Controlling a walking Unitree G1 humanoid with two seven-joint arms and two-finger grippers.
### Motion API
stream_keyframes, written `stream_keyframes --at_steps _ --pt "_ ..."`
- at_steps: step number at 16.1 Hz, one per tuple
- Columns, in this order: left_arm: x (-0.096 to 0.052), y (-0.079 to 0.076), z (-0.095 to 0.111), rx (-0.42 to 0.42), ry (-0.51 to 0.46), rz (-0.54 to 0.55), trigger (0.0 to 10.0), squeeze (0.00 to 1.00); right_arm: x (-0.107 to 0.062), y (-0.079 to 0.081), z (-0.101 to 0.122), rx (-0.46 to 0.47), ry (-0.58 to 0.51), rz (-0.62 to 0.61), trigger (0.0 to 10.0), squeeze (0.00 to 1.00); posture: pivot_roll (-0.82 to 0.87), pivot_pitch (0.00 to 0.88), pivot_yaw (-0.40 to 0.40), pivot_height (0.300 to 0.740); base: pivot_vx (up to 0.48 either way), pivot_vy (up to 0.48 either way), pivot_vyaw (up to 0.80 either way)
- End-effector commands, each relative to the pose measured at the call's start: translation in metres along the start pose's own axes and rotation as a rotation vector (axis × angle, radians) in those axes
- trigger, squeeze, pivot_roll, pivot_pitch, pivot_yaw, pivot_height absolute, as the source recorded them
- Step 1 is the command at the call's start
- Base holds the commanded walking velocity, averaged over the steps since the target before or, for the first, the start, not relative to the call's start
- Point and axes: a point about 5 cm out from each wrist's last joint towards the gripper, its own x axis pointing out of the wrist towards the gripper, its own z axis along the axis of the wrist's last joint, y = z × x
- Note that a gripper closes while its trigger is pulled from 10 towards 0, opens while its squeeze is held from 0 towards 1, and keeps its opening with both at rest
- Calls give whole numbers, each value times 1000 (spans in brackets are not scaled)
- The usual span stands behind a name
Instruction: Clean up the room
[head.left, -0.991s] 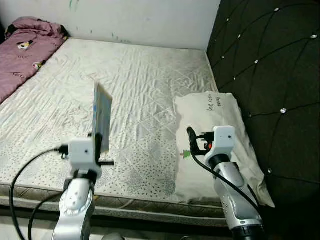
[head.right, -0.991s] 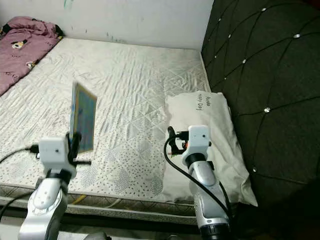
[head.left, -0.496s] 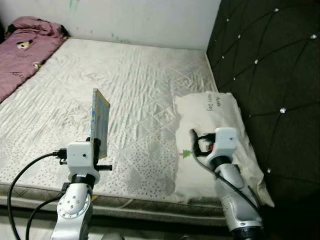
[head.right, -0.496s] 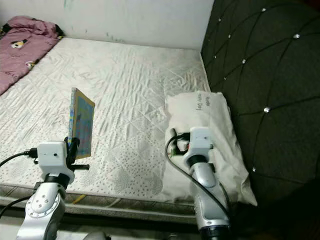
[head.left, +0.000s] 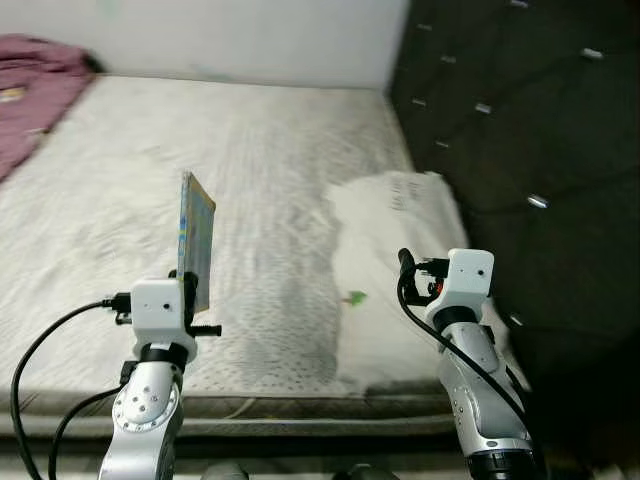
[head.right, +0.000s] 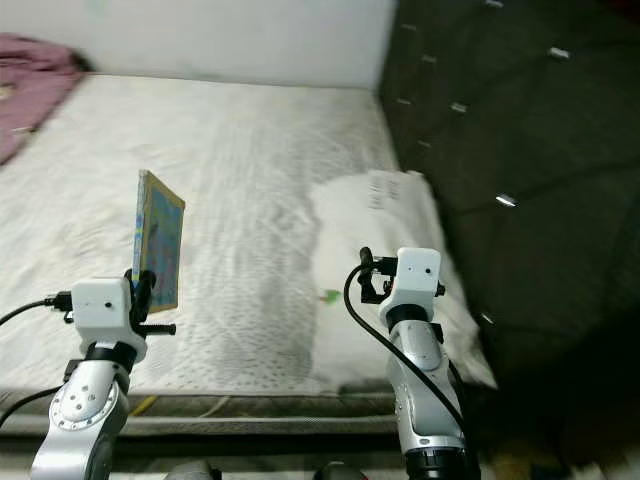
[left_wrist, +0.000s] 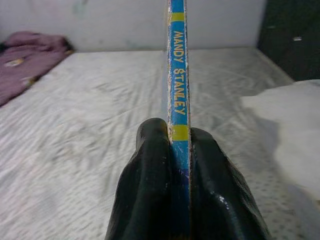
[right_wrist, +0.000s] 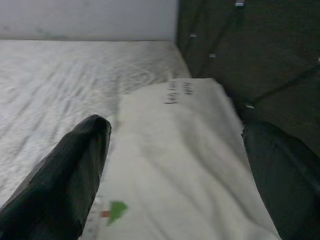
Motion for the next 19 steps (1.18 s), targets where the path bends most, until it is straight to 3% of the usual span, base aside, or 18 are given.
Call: stream_keyframes --at_steps 1,19 --pt "4 0 8 15 -39 5 10000 0 2 1 5 -5 -18 5 10000 0 97 0 -40 740 0 0 0" --pt "7 0 9 19 -43 10 10000 0 5 10 4 -11 -15 56 10000 0 91 15 -37 730 0 0 0"
